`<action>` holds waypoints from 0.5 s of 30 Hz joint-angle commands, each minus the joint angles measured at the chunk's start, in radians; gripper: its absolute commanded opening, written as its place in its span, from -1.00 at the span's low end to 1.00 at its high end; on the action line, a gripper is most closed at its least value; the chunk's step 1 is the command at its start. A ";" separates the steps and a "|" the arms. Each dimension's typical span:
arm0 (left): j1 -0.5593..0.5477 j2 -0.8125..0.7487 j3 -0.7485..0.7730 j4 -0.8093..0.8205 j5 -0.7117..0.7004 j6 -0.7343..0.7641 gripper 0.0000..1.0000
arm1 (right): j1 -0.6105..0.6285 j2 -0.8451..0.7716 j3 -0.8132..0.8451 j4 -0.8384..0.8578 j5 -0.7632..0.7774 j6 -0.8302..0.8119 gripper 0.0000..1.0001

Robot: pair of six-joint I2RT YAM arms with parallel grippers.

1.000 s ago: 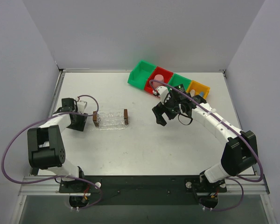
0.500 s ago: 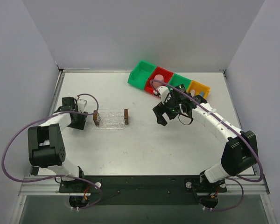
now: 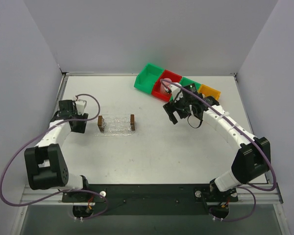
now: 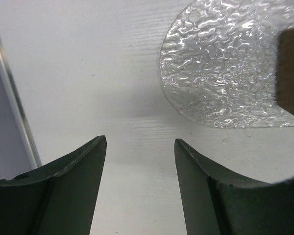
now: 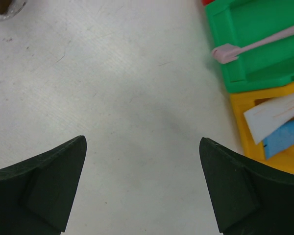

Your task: Prepare toiletry sets of a toothbrush and toothpaste on the tray

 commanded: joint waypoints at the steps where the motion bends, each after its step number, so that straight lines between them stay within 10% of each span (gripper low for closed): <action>1: 0.010 -0.141 0.074 -0.022 0.044 -0.013 0.36 | -0.018 0.041 0.115 0.033 0.154 0.040 0.84; 15: 0.010 -0.331 0.106 -0.030 0.284 -0.066 0.36 | -0.058 0.456 0.623 0.039 0.118 0.038 0.92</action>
